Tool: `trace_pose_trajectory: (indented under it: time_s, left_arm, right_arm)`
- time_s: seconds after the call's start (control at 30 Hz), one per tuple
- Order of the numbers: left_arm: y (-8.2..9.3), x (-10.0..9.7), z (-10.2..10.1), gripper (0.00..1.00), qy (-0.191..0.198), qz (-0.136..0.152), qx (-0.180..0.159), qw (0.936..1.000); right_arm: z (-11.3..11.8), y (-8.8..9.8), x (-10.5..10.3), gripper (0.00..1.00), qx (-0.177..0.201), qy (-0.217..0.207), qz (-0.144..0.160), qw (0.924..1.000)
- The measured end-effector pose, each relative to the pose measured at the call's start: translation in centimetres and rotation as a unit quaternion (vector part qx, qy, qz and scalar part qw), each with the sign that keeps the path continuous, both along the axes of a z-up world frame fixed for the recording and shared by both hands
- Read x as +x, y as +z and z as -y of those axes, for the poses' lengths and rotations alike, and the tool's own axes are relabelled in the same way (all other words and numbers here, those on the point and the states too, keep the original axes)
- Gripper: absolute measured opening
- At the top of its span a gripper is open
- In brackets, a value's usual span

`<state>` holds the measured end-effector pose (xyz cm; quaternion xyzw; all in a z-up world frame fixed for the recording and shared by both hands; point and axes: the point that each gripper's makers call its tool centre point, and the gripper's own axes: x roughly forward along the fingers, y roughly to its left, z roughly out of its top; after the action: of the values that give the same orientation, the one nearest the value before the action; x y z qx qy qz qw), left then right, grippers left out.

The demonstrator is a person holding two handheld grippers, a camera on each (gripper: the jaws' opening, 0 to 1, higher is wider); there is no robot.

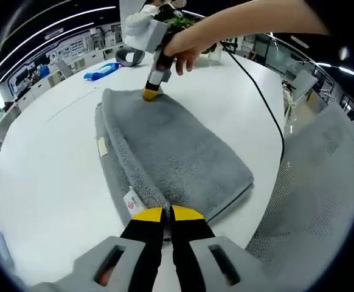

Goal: Fold the towel on the table until its edges align and the towel forms a compact rectangular stack.

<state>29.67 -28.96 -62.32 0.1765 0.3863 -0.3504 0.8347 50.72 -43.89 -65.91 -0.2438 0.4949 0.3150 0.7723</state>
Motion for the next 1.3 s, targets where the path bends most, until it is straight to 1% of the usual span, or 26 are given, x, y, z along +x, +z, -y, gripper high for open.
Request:
trace_pose_trajectory:
  time_s: [0.03, 0.2, 0.23, 0.3, 0.33, 0.37, 0.4, 0.43, 0.5, 0.53, 0.57, 0.63, 0.67, 0.73, 0.77, 0.8, 0.83, 0.9, 0.93, 1.0, 1.03, 1.07, 1.1, 1.13, 1.2, 1.3]
  left_arm:
    - [0.2, 0.1, 0.0, 0.04, 0.000, 0.005, -0.002, 1.0000]
    - [1.5, 1.0, -0.2, 0.05, 0.002, 0.049, 0.001, 0.9988]
    - [1.9, 1.2, -0.2, 0.06, 0.002, 0.062, 0.002, 0.9981]
    - [3.0, 2.0, -0.2, 0.06, 0.005, 0.098, -0.003, 0.9952]
    - [3.5, 2.2, -0.1, 0.06, 0.006, 0.110, -0.008, 0.9939]
    - [4.0, 2.3, 0.0, 0.07, 0.007, 0.118, -0.014, 0.9929]
    - [4.2, 2.3, 0.1, 0.08, 0.006, 0.124, -0.018, 0.9922]
    - [4.5, 2.4, 0.3, 0.10, 0.001, 0.133, -0.021, 0.9909]
    - [4.6, 2.4, 0.6, 0.14, -0.007, 0.144, -0.020, 0.9894]
    - [4.4, 2.3, 0.8, 0.14, -0.015, 0.144, -0.019, 0.9893]
    - [4.1, 2.2, 1.0, 0.15, -0.020, 0.139, -0.018, 0.9900]
    - [3.2, 1.8, 1.3, 0.16, -0.035, 0.119, -0.016, 0.9922]
    - [2.6, 1.7, 1.3, 0.17, -0.042, 0.112, -0.009, 0.9927]
    - [2.2, 1.4, 1.4, 0.17, -0.057, 0.105, -0.002, 0.9928]
    - [2.0, 1.3, 1.6, 0.17, -0.062, 0.100, -0.003, 0.9930]
    - [1.8, 1.2, 1.8, 0.18, -0.072, 0.097, -0.004, 0.9927]
    - [1.5, 1.1, 1.8, 0.19, -0.080, 0.092, -0.001, 0.9925]
    - [0.8, 0.7, 2.1, 0.20, -0.101, 0.083, 0.003, 0.9914]
    - [0.6, 0.6, 2.1, 0.20, -0.107, 0.081, 0.006, 0.9909]
    - [0.2, 0.4, 2.1, 0.22, -0.116, 0.076, 0.010, 0.9903]
    - [-0.1, 0.2, 2.1, 0.22, -0.121, 0.070, 0.008, 0.9902]
    - [-0.3, 0.0, 2.2, 0.23, -0.124, 0.064, 0.008, 0.9901]
    - [-0.6, -0.2, 2.1, 0.24, -0.130, 0.059, 0.011, 0.9897]
    - [-0.8, -0.3, 2.1, 0.24, -0.132, 0.056, 0.013, 0.9896]
    - [-1.3, -0.5, 2.0, 0.24, -0.138, 0.048, 0.018, 0.9891]
    - [-1.7, -0.7, 2.1, 0.24, -0.146, 0.040, 0.021, 0.9883]
  right_arm:
    - [0.0, 0.0, 0.0, 0.15, 0.000, 0.002, 0.003, 1.0000]
    - [0.2, 0.5, -0.1, 0.16, 0.008, -0.014, 0.015, 0.9998]
    - [0.2, 0.7, -0.2, 0.16, 0.012, -0.016, 0.020, 0.9996]
    - [0.3, 1.2, -0.1, 0.15, 0.021, -0.020, 0.027, 0.9992]
    - [0.2, 1.7, -0.1, 0.15, 0.037, -0.029, 0.033, 0.9983]
    - [-0.1, 2.4, -0.2, 0.15, 0.061, -0.042, 0.039, 0.9965]
    - [-0.1, 2.7, -0.2, 0.15, 0.070, -0.047, 0.041, 0.9956]
    - [-0.2, 3.3, -0.5, 0.15, 0.087, -0.052, 0.044, 0.9939]
    - [0.0, 4.1, -0.9, 0.16, 0.104, -0.059, 0.051, 0.9916]
    - [-0.1, 4.7, -1.4, 0.16, 0.116, -0.056, 0.057, 0.9900]
    - [0.0, 5.0, -1.9, 0.17, 0.120, -0.054, 0.059, 0.9895]
    - [-0.2, 5.8, -3.5, 0.18, 0.139, -0.045, 0.067, 0.9870]
    - [-0.2, 6.2, -4.8, 0.19, 0.148, -0.041, 0.069, 0.9858]
    - [-0.5, 6.6, -6.7, 0.20, 0.168, -0.034, 0.073, 0.9824]
    - [-0.7, 6.6, -8.5, 0.21, 0.180, -0.031, 0.069, 0.9808]
    - [-0.7, 6.5, -9.6, 0.23, 0.182, -0.028, 0.065, 0.9807]
    - [-0.7, 6.3, -11.3, 0.24, 0.184, -0.023, 0.064, 0.9805]
    - [-0.9, 6.1, -13.2, 0.25, 0.192, -0.020, 0.061, 0.9793]
    - [-1.2, 6.0, -14.8, 0.25, 0.203, -0.017, 0.053, 0.9776]
    - [-1.6, 5.8, -17.1, 0.27, 0.213, -0.013, 0.045, 0.9759]
    - [-1.8, 5.7, -17.9, 0.28, 0.215, -0.006, 0.042, 0.9756]
    - [-2.0, 5.4, -19.2, 0.29, 0.214, 0.007, 0.037, 0.9761]
    - [-2.2, 5.3, -19.9, 0.30, 0.211, 0.012, 0.034, 0.9767]
    - [-2.6, 5.1, -20.8, 0.31, 0.208, 0.031, 0.032, 0.9770]
    - [-3.1, 4.8, -22.0, 0.33, 0.204, 0.047, 0.032, 0.9773]
    - [-3.9, 4.6, -23.1, 0.34, 0.208, 0.070, 0.031, 0.9752]
